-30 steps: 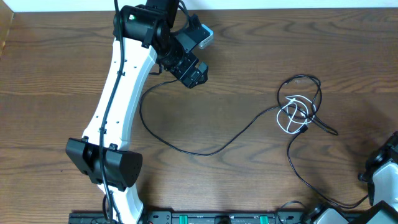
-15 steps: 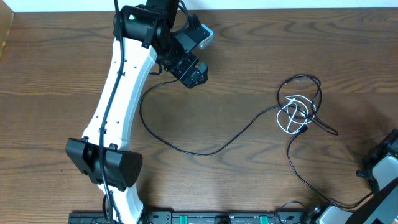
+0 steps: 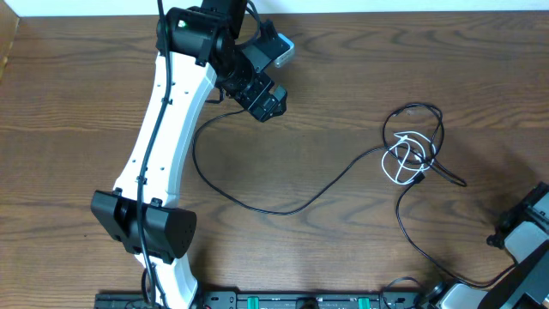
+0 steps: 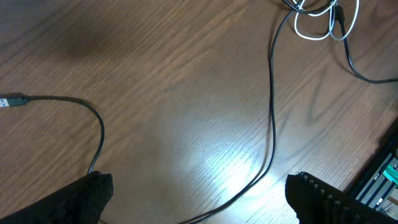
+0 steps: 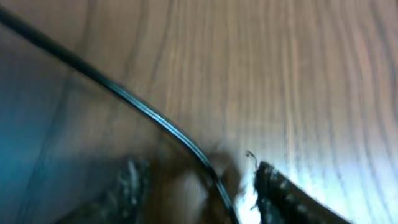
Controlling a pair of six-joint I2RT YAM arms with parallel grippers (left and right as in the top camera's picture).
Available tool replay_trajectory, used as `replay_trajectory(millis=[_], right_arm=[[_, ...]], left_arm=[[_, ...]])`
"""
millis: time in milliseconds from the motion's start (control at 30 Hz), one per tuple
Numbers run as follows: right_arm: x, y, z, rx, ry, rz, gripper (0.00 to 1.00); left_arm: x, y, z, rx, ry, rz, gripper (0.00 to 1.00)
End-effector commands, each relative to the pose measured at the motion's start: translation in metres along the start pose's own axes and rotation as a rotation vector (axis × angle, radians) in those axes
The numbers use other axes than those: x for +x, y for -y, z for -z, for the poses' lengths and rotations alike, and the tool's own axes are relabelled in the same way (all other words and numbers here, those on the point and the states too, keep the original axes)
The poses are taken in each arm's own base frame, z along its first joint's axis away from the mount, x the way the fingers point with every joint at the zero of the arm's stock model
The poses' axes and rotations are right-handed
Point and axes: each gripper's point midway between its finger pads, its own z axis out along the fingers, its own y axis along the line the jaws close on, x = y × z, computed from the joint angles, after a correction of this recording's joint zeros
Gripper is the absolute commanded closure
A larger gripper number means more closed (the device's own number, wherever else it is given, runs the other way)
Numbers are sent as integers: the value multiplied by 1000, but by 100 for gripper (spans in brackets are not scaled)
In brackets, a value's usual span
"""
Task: Untangle cables
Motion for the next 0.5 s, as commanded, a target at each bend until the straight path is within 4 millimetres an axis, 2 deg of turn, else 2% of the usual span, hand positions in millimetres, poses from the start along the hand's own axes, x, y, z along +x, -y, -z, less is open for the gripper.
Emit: replay_trajectory(millis=[0, 67, 200, 233, 300, 367, 467], right_arm=[[41, 21, -10, 42, -109, 65, 61], [41, 24, -11, 47, -110, 56, 67], [41, 29, -14, 58, -118, 35, 69], [41, 29, -14, 57, -120, 34, 74], [40, 29, -14, 57, -118, 30, 91], [40, 29, -14, 56, -117, 29, 99], [39, 27, -14, 46, -115, 27, 99]], left_arm=[[2, 2, -2, 20, -3, 2, 7], [2, 2, -2, 20, -3, 2, 6], [3, 2, -2, 20, -4, 3, 7], [3, 2, -2, 21, -5, 3, 7], [3, 2, -2, 21, -6, 4, 7], [3, 2, -2, 21, -6, 4, 7], [3, 2, -2, 21, -6, 3, 7]])
